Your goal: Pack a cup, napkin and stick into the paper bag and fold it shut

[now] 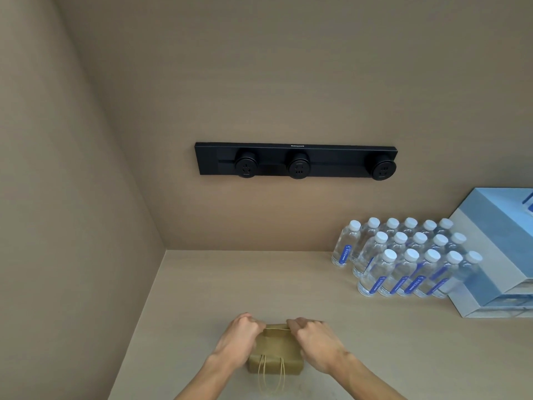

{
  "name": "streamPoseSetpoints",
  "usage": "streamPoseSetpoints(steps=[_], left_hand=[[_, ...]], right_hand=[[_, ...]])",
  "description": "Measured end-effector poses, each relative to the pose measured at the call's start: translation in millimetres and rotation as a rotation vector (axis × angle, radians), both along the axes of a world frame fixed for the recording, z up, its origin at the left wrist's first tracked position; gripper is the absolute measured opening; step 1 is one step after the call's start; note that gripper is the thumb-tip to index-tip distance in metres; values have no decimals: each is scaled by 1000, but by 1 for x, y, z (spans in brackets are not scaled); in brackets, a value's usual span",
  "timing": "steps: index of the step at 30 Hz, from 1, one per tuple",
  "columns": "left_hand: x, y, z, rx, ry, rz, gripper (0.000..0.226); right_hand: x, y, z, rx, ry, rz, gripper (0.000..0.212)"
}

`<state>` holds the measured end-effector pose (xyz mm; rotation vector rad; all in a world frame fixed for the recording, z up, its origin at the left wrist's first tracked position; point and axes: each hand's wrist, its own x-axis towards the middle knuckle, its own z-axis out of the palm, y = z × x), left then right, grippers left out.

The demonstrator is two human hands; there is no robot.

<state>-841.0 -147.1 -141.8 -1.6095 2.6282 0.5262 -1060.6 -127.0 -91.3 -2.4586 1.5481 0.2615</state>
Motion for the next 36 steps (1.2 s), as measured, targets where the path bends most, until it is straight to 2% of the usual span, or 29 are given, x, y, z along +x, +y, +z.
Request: streamPoseSetpoints(steps=[3,6,8,11,13,15,16,18,20,21,23,24,25,28,29,32,33,35,36], left_hand=[[-9,0,9,40,121,166,41],[-17,-4,15,52,67,146,39],[-25,-6,19,25,101,129,39],[-32,-9,25,105,115,132,46],[-32,-7,22,106,70,161,37],[-29,-4,24,72,82,150,27],[-29,-3,24,23,85,89,26],[-28,-4,29,-45,33,9,37],[-32,1,29,-170,42,-20,45],[-33,3,27,-155,59,-26,45],[-30,3,23,-2,157,-2,37],[-28,4,15,-42,182,-3,31],[-28,3,5,-167,143,-27,29],[-29,6,18,-127,100,-18,31],[-29,7,20,-166,122,-15,30],[-28,6,30,-226,165,-42,23],[-28,6,30,-231,158,-23,22],[-29,9,39,-208,173,31,30],[-26,10,35,-221,183,55,35]], right_hand=[[4,3,0,-95,-56,-1,32],[9,2,-1,-176,-61,13,38],[13,1,0,-247,-73,77,32],[24,2,8,-154,-32,85,36],[24,1,9,-108,-85,64,38],[22,3,7,-30,-170,-5,36],[21,-2,-1,-64,-129,-23,39],[22,-5,-11,-81,-147,-80,41],[22,-3,-1,-143,-183,-54,32],[25,-2,8,-107,-181,-68,31],[29,-4,9,-194,-159,-107,30],[29,-5,10,-213,-163,-129,24],[30,-4,7,-247,-153,-122,24],[29,4,3,-248,-199,-93,27],[26,6,-4,-272,-177,-47,28],[21,6,-9,-346,-161,-71,65],[22,8,-7,-312,-179,-121,69],[24,11,3,-228,-240,-193,59],[22,11,1,-252,-248,-214,56]])
